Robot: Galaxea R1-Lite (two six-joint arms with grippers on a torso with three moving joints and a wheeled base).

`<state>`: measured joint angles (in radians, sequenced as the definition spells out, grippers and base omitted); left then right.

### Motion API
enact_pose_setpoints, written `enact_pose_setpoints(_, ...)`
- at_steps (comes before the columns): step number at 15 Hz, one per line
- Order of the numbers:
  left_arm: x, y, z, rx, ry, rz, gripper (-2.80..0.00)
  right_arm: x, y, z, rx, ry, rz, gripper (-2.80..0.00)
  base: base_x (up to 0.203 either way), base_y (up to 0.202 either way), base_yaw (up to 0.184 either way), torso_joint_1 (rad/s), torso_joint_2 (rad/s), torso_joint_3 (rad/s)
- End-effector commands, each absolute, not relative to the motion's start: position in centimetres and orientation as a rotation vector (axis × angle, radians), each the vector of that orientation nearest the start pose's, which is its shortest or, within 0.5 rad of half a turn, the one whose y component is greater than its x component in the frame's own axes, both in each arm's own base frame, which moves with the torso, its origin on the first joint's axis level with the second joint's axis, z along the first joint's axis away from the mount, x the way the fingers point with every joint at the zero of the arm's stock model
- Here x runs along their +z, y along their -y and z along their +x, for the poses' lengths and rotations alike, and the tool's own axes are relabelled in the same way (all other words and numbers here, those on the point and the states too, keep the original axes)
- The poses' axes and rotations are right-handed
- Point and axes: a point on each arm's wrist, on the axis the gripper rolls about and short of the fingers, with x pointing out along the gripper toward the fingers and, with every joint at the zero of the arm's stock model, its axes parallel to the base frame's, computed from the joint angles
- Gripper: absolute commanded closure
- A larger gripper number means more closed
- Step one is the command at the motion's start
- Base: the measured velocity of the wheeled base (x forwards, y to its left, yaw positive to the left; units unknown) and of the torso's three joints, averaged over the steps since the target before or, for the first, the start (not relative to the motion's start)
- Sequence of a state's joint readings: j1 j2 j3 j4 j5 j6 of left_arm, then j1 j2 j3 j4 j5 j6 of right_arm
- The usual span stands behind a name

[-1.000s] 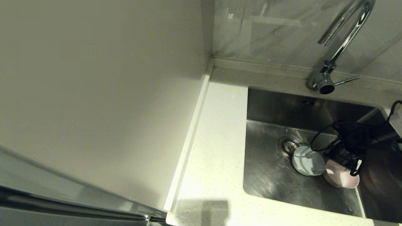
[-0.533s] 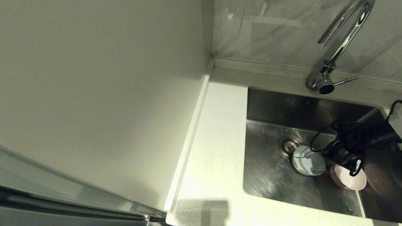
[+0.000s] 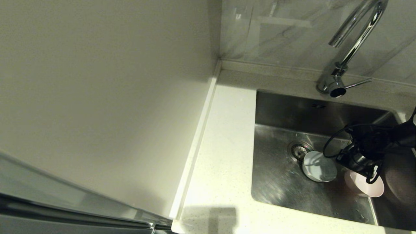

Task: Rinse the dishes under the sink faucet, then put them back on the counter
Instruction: Put a bowl back to the table from the sink

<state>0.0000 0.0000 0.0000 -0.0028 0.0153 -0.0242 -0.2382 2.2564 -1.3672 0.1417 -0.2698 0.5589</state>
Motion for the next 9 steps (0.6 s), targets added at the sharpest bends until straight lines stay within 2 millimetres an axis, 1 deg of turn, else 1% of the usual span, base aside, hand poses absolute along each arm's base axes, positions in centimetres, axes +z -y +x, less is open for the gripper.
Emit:
enact_pose_setpoints(1, 7.6, 0.0, -2.3, 0.014, 0.007, -0.025, 0.00, 8.7, 7.9, 37.3, -0.696, -0.863, 0.467, 0.00, 0.000, 0.000, 0.000, 0.000, 0.00, 0.000)
enact_pose_setpoints(4, 7.6, 0.0, -2.3, 0.014, 0.006, -0.025, 0.00, 11.9, 3.5, 33.5, -0.590, -0.846, 0.425, 0.00, 0.000, 0.000, 0.000, 0.000, 0.00, 0.000)
enact_pose_setpoints(6, 7.6, 0.0, -2.3, 0.015, 0.006, -0.025, 0.00, 14.6, 0.4, 31.4, -0.490, -0.796, 0.401, 0.00, 0.000, 0.000, 0.000, 0.000, 0.00, 0.000)
enact_pose_setpoints(7, 7.6, 0.0, -2.3, 0.015, 0.007, -0.025, 0.00, 16.0, -1.1, 30.4, -0.426, -0.766, 0.406, 0.00, 0.000, 0.000, 0.000, 0.000, 0.00, 0.000)
enact_pose_setpoints(9, 7.6, 0.0, -2.3, 0.015, 0.007, -0.024, 0.00, 18.5, -3.9, 28.5, -0.253, -0.740, 0.479, 0.00, 0.000, 0.000, 0.000, 0.000, 0.00, 0.000)
